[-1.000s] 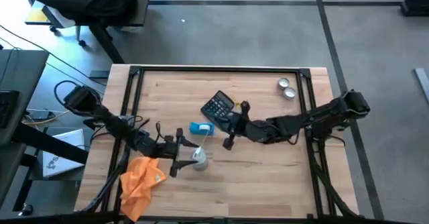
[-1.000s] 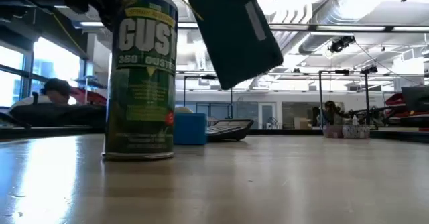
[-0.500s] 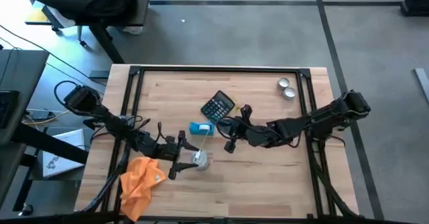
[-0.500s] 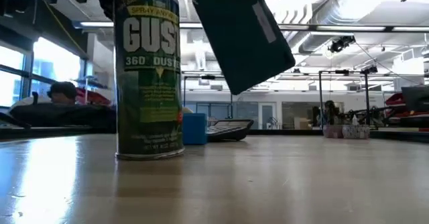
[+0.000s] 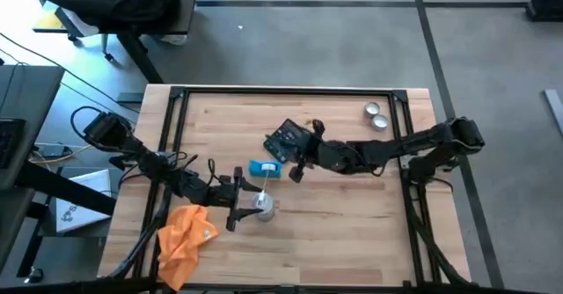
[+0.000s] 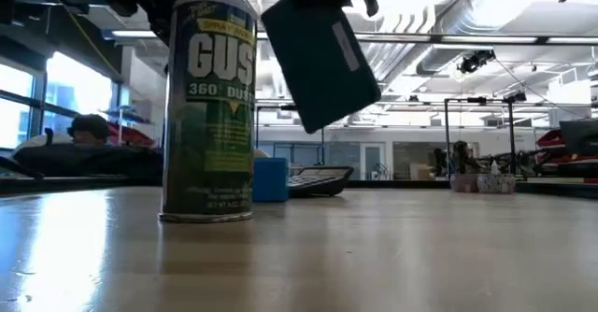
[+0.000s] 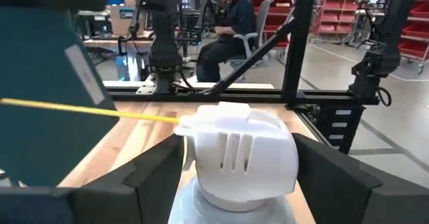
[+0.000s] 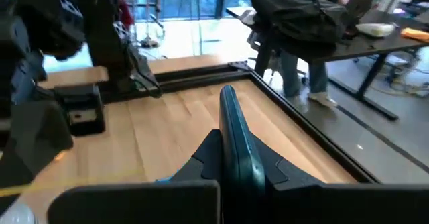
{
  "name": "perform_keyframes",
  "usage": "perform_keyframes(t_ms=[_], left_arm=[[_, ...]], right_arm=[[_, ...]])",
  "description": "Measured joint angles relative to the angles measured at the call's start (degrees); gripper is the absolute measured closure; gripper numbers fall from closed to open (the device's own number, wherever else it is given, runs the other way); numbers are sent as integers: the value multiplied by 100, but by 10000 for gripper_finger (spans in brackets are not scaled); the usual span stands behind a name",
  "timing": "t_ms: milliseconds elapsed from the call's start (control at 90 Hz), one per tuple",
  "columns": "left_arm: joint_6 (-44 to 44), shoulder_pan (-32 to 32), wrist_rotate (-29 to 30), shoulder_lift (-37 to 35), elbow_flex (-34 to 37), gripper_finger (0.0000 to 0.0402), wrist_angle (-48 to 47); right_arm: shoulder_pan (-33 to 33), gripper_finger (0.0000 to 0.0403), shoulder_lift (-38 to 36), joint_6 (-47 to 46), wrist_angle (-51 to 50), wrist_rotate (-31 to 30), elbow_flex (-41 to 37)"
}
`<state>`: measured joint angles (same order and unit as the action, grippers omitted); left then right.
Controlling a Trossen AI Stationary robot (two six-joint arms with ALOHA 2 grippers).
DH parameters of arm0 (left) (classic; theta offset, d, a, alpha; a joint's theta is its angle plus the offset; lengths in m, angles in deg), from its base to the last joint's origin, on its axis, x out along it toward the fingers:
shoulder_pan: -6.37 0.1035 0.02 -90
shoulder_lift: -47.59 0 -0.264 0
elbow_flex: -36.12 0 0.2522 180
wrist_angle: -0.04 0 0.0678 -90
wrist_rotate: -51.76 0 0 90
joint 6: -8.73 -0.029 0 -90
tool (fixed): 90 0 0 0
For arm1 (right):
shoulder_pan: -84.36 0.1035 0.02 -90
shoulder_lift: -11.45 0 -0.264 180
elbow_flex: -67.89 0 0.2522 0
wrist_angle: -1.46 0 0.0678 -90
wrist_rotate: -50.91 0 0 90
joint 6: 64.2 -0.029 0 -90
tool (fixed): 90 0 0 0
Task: Apply microfiber cloth
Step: Spray the cellphone using the white spray bottle
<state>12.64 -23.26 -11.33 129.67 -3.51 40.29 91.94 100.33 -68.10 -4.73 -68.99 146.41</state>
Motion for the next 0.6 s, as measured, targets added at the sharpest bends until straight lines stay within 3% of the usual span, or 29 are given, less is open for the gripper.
perform_keyframes(t_ms=[178, 356, 600], left_arm=[[37, -2, 0, 0, 0, 164, -18], [128, -2, 4, -4, -7, 208, -99], [266, -2, 58, -4, -9, 214, -154]], right_arm=[[-303, 402, 0, 533, 625, 638, 0], [-505, 402, 0, 722, 1090, 1253, 0], [-545, 402, 2, 539, 938, 1343, 0]])
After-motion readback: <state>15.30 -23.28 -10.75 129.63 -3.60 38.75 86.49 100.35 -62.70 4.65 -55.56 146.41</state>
